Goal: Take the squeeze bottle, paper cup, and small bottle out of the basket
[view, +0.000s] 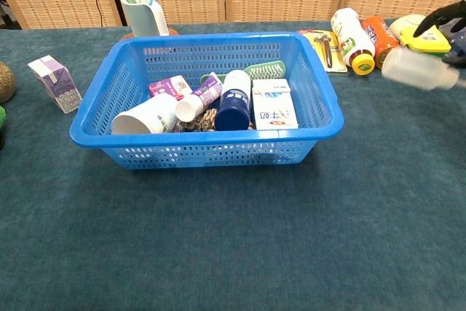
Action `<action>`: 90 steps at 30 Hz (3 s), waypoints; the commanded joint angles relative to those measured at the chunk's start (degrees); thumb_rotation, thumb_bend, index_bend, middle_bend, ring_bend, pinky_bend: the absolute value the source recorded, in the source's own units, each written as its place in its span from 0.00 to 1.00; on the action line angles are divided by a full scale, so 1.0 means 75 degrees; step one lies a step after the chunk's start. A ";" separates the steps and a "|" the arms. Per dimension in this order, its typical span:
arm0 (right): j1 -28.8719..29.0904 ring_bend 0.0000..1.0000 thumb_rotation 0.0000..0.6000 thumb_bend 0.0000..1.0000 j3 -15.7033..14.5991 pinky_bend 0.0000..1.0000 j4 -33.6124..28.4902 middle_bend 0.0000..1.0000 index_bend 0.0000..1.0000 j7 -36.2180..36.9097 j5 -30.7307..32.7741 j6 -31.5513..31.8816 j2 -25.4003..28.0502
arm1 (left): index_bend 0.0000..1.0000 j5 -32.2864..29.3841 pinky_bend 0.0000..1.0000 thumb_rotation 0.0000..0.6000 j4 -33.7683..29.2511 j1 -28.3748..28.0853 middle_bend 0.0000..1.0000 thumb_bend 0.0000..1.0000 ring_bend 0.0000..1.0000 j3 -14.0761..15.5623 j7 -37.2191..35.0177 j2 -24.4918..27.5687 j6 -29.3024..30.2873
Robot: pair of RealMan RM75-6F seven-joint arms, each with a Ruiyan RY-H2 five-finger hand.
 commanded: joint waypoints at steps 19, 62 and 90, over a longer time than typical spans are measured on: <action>-0.2580 0.00 1.00 0.00 -0.0937 0.00 -0.1658 0.00 0.00 -0.0662 -0.2396 0.4915 0.0454 | 0.00 0.0489 0.00 1.00 -0.0752 -0.1558 0.00 0.13 0.00 -0.0430 -0.0377 0.1085 -0.1826; -0.3452 0.00 1.00 0.00 -0.0919 0.00 -0.1025 0.00 0.00 0.0208 -0.2974 0.5915 0.0001 | 0.00 -0.3259 0.00 1.00 -0.0309 -0.4439 0.00 0.12 0.00 -0.0868 0.3059 -0.2252 -0.3916; -0.3522 0.00 1.00 0.00 -0.0884 0.00 -0.1117 0.00 0.00 0.0430 -0.3165 0.5983 0.0102 | 0.62 -0.3802 0.56 1.00 0.0269 -0.4720 0.50 0.60 0.52 -0.0773 0.3780 -0.3166 -0.2771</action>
